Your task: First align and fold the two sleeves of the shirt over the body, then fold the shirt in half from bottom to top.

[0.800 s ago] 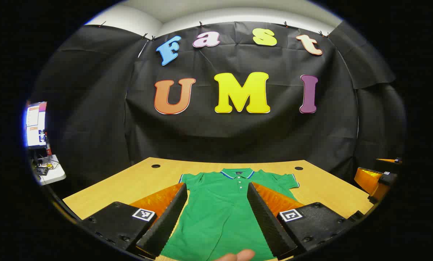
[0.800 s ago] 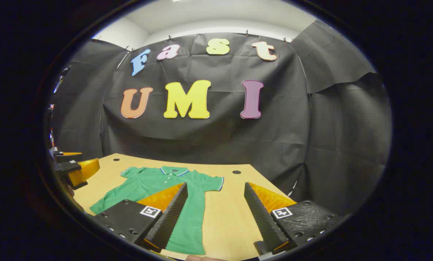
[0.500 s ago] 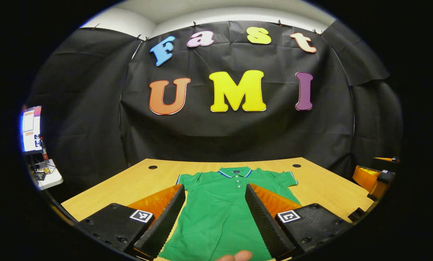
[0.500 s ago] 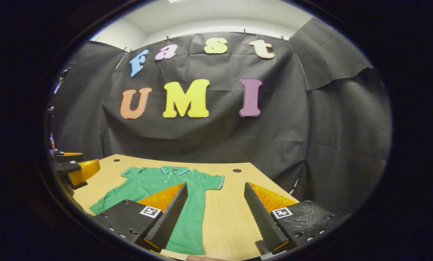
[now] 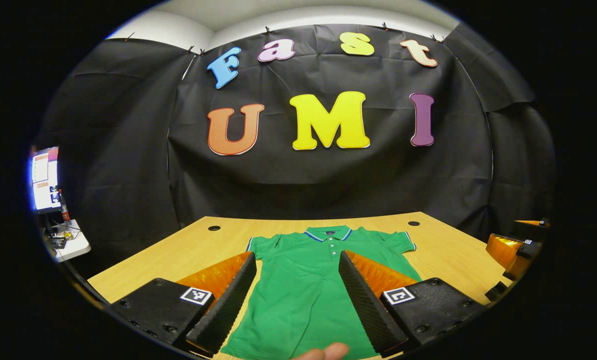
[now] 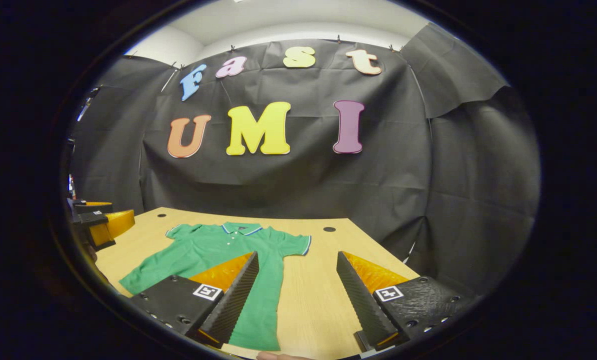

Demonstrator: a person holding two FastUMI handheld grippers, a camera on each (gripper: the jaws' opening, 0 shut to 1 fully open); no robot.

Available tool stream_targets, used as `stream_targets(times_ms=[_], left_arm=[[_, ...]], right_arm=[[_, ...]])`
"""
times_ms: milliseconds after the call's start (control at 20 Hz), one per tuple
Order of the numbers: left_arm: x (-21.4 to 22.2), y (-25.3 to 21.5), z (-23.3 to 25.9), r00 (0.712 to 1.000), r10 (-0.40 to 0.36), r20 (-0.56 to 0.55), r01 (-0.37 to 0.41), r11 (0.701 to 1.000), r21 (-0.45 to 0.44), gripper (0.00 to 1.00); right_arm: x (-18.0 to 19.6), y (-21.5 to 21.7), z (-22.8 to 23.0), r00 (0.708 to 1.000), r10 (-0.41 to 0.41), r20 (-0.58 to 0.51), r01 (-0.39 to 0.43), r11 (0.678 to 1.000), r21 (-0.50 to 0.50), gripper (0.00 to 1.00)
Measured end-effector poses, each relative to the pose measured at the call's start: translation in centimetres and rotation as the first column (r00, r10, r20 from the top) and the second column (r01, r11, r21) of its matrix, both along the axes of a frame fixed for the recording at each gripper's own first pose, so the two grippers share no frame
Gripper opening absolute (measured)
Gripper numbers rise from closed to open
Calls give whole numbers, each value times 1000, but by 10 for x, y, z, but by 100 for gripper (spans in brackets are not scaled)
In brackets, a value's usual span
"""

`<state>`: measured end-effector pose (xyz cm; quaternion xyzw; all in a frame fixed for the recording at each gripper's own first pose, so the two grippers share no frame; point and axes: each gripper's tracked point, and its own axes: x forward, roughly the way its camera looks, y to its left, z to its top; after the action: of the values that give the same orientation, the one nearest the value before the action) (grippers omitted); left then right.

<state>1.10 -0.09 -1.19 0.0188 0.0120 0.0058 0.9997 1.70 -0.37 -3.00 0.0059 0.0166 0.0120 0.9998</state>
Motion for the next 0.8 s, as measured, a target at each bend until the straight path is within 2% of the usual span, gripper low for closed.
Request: stream_targets(times_ms=[800], left_arm=[[6, -3, -10, 1000, 2, -21, -1, 1000, 3, 100]], right_arm=[[2, 4, -8, 1000, 14, -19, -15, 1000, -14, 96]])
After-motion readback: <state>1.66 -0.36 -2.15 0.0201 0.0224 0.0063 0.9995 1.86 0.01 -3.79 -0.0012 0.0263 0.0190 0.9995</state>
